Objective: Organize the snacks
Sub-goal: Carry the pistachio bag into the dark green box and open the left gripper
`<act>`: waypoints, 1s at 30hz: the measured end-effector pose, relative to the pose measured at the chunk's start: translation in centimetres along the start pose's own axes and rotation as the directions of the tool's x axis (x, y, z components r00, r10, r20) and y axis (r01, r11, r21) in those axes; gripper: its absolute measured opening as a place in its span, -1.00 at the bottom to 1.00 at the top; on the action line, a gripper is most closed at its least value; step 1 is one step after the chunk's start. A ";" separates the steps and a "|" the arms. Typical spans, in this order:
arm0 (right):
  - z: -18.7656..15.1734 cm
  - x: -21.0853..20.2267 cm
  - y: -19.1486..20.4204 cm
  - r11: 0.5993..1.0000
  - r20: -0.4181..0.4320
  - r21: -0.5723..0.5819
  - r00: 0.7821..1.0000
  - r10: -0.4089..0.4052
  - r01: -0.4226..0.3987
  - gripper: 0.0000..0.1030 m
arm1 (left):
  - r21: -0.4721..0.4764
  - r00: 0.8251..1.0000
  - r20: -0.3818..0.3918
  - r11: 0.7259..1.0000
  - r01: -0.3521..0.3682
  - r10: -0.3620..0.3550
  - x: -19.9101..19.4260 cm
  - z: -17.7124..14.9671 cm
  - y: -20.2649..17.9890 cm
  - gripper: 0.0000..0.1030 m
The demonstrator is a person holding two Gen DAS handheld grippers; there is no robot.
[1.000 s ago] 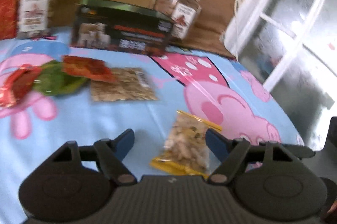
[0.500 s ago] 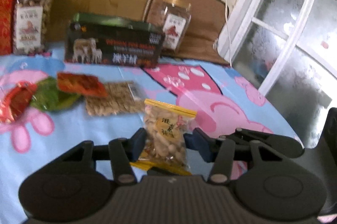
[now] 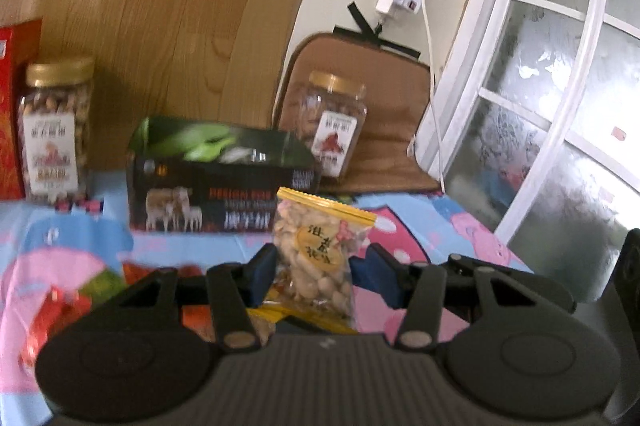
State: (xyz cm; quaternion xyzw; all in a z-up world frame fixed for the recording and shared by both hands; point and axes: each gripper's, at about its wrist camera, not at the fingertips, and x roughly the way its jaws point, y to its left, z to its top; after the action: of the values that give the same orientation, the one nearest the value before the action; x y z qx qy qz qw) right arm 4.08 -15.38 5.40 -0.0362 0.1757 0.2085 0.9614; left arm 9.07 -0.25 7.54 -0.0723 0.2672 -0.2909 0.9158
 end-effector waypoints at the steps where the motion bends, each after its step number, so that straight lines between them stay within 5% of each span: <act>1: 0.2 0.2 -0.2 1.000 0.008 -0.003 1.000 -0.002 0.002 0.10 | 0.003 1.000 0.006 1.000 -0.001 0.001 0.2 0.5 0.1 -0.05; 16: 2.4 4.1 -2.7 0.999 0.070 0.004 0.997 -0.040 0.040 0.10 | 0.029 1.000 0.021 1.000 -0.007 0.007 4.6 5.0 1.5 -0.05; 22: 4.0 7.7 -4.8 0.998 0.077 0.039 0.995 -0.055 0.052 0.10 | 0.064 0.998 0.037 0.996 -0.061 0.058 8.0 8.3 2.8 -0.02; 24: 4.5 9.4 -5.3 0.997 0.096 0.026 0.992 -0.080 0.078 0.12 | 0.057 0.994 0.053 0.994 -0.094 0.091 9.4 9.3 3.8 0.25; 27: 4.6 11.7 -5.3 0.975 0.075 -0.040 0.974 -0.214 0.217 0.13 | -0.022 0.993 0.012 0.992 -0.120 0.121 10.8 10.1 5.4 0.27; 30: 4.0 10.8 -6.6 0.976 0.088 0.039 0.972 -0.216 0.214 0.13 | -0.050 0.994 0.032 0.994 -0.100 0.102 10.0 9.4 6.1 0.27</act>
State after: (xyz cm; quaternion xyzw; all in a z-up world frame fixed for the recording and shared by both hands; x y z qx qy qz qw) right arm 17.25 -16.59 5.34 -0.0314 0.1296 0.1021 0.9858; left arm 24.00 -1.16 9.30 -0.0860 0.2615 -0.2364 0.9318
